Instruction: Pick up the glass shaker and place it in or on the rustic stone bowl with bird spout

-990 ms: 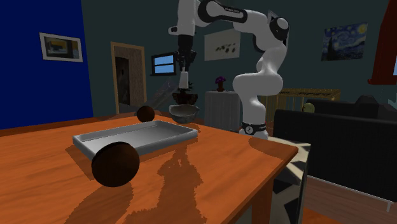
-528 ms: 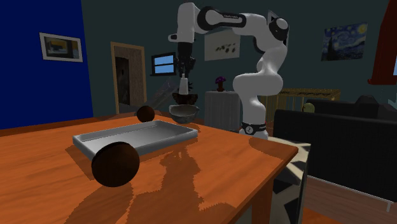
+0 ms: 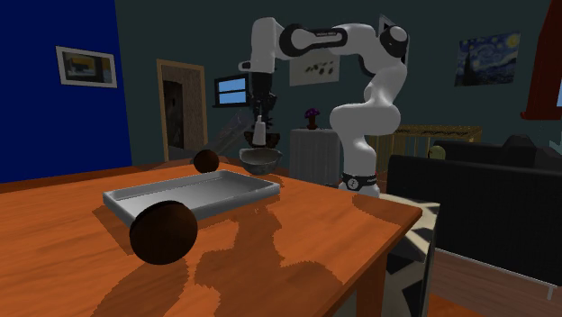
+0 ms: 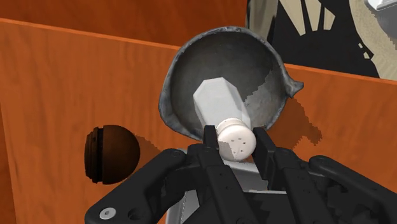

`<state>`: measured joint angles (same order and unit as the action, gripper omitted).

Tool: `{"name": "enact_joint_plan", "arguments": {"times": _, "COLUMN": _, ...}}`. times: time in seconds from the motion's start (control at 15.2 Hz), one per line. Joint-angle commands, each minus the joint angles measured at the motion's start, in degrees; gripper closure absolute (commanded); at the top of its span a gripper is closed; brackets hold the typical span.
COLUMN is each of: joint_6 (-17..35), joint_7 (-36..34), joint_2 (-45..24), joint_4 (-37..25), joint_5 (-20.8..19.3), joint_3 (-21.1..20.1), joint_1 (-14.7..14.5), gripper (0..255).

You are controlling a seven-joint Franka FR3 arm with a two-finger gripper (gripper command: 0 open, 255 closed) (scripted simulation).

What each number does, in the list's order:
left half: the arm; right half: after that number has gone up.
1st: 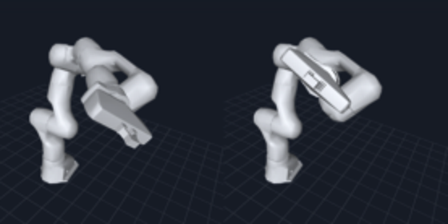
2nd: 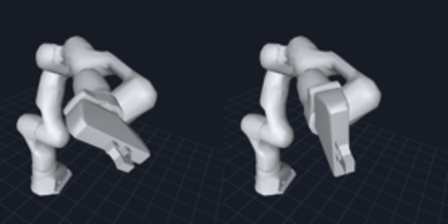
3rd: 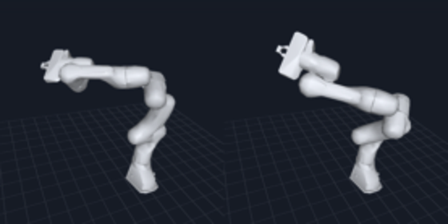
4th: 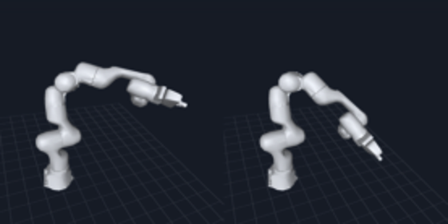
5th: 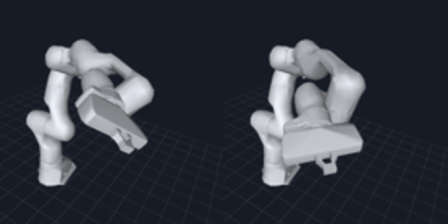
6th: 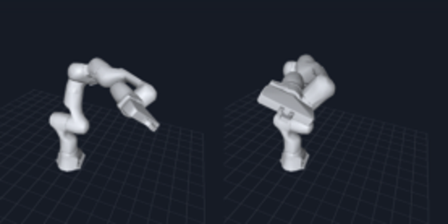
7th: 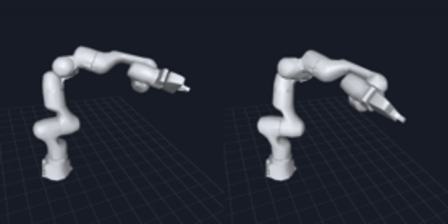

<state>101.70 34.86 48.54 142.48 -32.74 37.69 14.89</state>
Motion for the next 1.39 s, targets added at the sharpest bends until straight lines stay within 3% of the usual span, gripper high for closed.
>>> {"name": "enact_joint_plan", "arguments": {"times": 0.0, "joint_6": 1.38, "joint_7": -0.17, "joint_2": -0.07, "joint_4": 1.24, "joint_5": -0.6, "joint_3": 0.69, "joint_1": 0.16, "gripper": 255}}
{"name": "enact_joint_plan", "arguments": {"times": 0.26, "joint_6": 4.29, "joint_7": -0.63, "joint_2": -0.41, "joint_4": 3.77, "joint_5": -1.86, "joint_3": 2.17, "joint_1": 0.44, "gripper": 255}}
{"name": "enact_joint_plan", "arguments": {"times": 0.79, "joint_6": 4.29, "joint_7": -0.64, "joint_2": -0.41, "joint_4": 3.77, "joint_5": -1.86, "joint_3": 2.17, "joint_1": 0.43, "gripper": 255}}
{"name": "enact_joint_plan", "arguments": {"times": 0.86, "joint_6": 4.29, "joint_7": -0.63, "joint_2": -0.41, "joint_4": 3.77, "joint_5": -1.86, "joint_3": 2.17, "joint_1": 0.43, "gripper": 0}}
{"name": "enact_joint_plan", "arguments": {"times": 1.19, "joint_6": 4.29, "joint_7": -0.63, "joint_2": -0.41, "joint_4": 3.77, "joint_5": -1.86, "joint_3": 2.17, "joint_1": 0.43, "gripper": 0}}
{"name": "enact_joint_plan", "arguments": {"times": 1.32, "joint_6": 0.5, "joint_7": -0.29, "joint_2": 0.25, "joint_4": 0.81, "joint_5": -0.2, "joint_3": 0.02, "joint_1": 0.14, "gripper": 0}}
